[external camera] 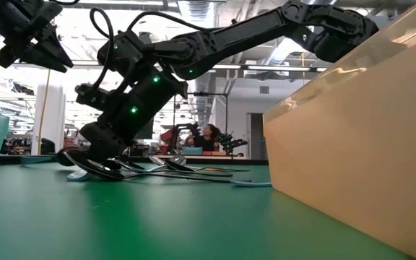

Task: Sort silverware by color (type)
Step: Put the blue spoon into the pink bin

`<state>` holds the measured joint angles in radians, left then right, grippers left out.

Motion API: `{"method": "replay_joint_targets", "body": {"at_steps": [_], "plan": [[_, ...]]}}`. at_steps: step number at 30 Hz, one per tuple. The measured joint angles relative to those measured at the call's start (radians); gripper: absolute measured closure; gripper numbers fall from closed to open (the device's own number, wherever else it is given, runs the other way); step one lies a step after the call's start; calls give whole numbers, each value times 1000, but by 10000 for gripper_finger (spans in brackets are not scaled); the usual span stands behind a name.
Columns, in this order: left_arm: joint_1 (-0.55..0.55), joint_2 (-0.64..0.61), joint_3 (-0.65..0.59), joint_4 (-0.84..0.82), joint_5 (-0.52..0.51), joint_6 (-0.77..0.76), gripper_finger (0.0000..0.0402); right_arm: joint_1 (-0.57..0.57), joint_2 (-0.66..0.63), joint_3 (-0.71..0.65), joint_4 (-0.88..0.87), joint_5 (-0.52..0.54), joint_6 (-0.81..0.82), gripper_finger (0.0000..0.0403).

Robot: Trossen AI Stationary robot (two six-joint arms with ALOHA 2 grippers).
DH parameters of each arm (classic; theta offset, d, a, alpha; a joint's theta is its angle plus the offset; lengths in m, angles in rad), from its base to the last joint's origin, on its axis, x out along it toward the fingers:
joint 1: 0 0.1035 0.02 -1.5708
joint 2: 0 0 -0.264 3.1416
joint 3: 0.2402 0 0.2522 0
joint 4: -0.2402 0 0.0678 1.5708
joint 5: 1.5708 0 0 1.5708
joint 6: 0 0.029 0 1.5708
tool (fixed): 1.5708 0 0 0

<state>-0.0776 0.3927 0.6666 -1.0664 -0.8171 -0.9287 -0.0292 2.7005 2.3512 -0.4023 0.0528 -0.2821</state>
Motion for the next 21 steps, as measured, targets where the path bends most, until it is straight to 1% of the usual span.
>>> {"method": "replay_joint_targets", "body": {"at_steps": [5,10,19,21], "plan": [[0,0,0,-1,28,0,296,0,-3,2,-65,16,18,400],[0,0,0,-3,30,0,296,1,-33,2,-136,25,16,401],[0,0,0,-12,24,-8,296,-6,-134,6,-247,25,-2,402],[0,0,0,-13,23,-9,296,-7,-161,2,-325,25,-4,402]]}}
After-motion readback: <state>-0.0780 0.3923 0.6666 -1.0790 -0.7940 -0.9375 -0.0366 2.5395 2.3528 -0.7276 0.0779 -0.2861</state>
